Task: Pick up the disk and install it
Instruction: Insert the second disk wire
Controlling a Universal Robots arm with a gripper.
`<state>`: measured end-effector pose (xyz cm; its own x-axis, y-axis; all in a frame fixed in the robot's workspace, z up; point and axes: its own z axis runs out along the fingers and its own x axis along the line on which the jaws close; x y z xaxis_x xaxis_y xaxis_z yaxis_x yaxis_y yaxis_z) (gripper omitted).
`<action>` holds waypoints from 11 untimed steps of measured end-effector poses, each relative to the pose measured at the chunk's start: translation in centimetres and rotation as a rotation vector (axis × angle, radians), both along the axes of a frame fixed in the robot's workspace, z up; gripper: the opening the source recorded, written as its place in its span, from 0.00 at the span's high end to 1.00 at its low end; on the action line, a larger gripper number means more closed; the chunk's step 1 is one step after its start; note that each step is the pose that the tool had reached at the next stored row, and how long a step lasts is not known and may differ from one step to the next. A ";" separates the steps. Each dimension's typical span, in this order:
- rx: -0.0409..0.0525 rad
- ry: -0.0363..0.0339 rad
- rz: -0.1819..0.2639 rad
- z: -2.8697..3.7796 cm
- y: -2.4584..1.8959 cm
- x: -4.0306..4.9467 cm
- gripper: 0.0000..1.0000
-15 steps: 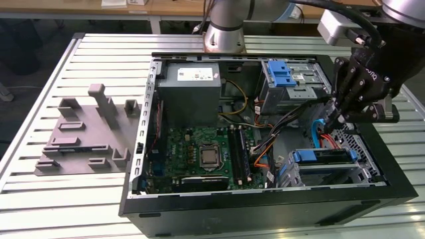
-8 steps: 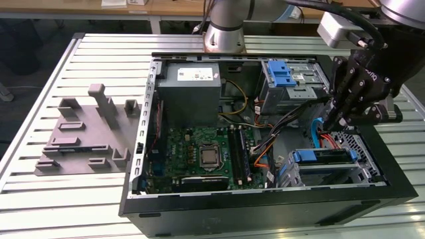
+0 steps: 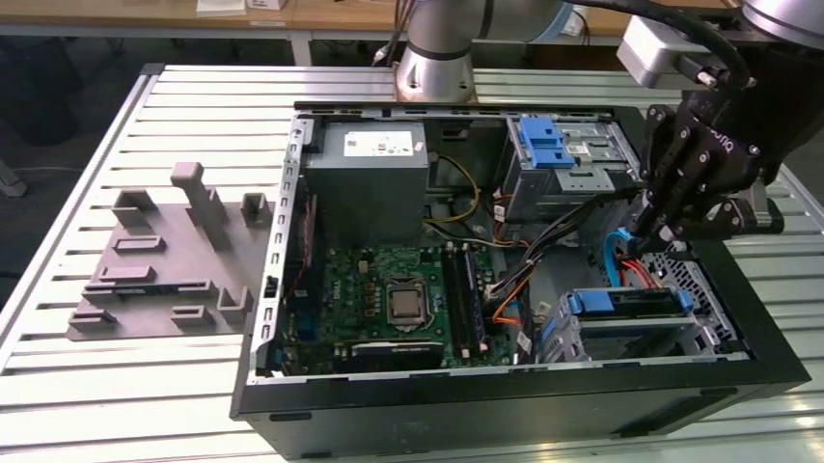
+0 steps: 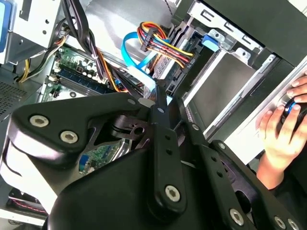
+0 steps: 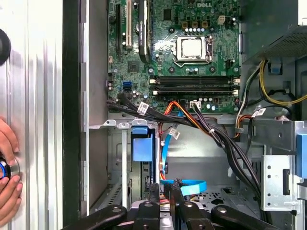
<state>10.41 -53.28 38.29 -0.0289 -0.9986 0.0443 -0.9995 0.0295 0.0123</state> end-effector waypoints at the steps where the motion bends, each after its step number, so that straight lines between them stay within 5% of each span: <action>1: -0.0004 -0.0004 0.000 0.00 0.06 -0.05 0.76; 11: -0.0031 -0.0019 0.000 -0.92 0.77 -0.18 0.76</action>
